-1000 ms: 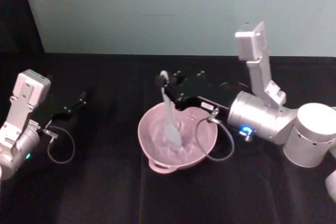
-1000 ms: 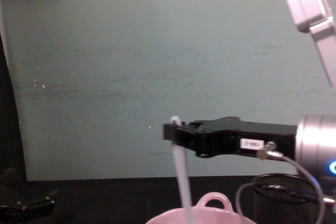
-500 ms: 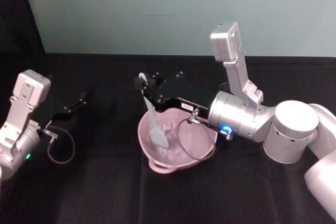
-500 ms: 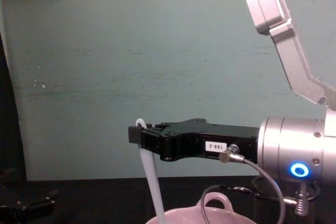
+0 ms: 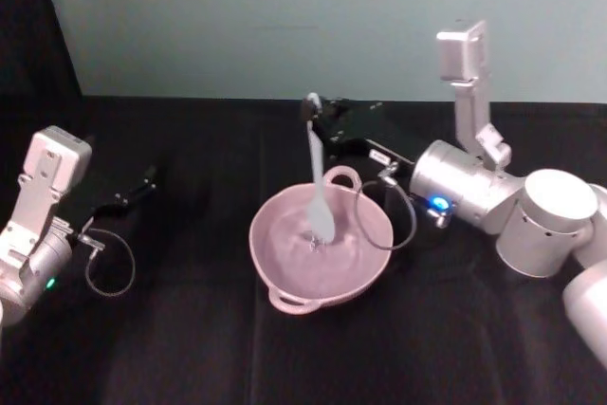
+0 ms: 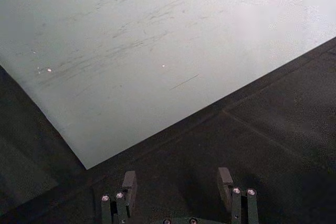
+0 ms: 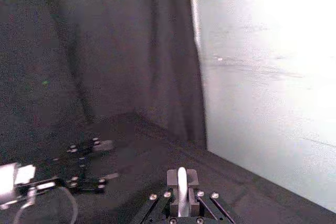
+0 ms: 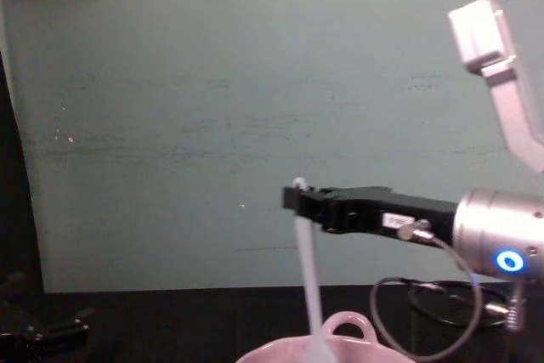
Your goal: Use the one hand to pick up the spoon and stir the clear water in the bowl.
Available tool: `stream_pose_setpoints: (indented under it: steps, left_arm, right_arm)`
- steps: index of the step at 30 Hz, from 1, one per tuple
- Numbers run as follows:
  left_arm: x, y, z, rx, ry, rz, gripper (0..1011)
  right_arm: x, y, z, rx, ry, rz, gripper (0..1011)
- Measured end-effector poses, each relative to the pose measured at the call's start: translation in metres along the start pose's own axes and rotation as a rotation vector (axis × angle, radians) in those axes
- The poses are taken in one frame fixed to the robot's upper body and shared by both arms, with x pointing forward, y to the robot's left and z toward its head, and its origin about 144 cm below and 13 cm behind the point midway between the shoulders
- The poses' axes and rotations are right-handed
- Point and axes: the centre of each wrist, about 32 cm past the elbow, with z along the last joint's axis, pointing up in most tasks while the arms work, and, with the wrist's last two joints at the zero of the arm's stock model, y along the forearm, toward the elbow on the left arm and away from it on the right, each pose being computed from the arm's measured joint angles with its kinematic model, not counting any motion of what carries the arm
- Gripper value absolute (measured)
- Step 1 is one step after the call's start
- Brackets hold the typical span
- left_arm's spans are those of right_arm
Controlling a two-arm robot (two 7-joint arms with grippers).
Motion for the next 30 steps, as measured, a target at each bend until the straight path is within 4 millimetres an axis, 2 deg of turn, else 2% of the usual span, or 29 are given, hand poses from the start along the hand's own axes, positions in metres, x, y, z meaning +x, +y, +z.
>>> stream_pose_setpoints:
  steps: [6, 14, 23, 30]
  left_arm:
    - [0.000, 0.000, 0.000, 0.000, 0.000, 0.000, 1011]
    - [0.000, 0.000, 0.000, 0.000, 0.000, 0.000, 1011]
    - [0.000, 0.000, 0.000, 0.000, 0.000, 0.000, 1011]
    - [0.000, 0.000, 0.000, 0.000, 0.000, 0.000, 1011]
  right_arm:
    - [0.010, -0.017, 0.004, 0.015, -0.006, -0.056, 110]
    - [0.008, -0.032, 0.012, 0.000, -0.037, -0.060, 110]
    - [-0.012, -0.033, 0.012, -0.039, -0.056, 0.011, 110]
    - [-0.038, -0.020, 0.007, -0.048, -0.043, 0.099, 110]
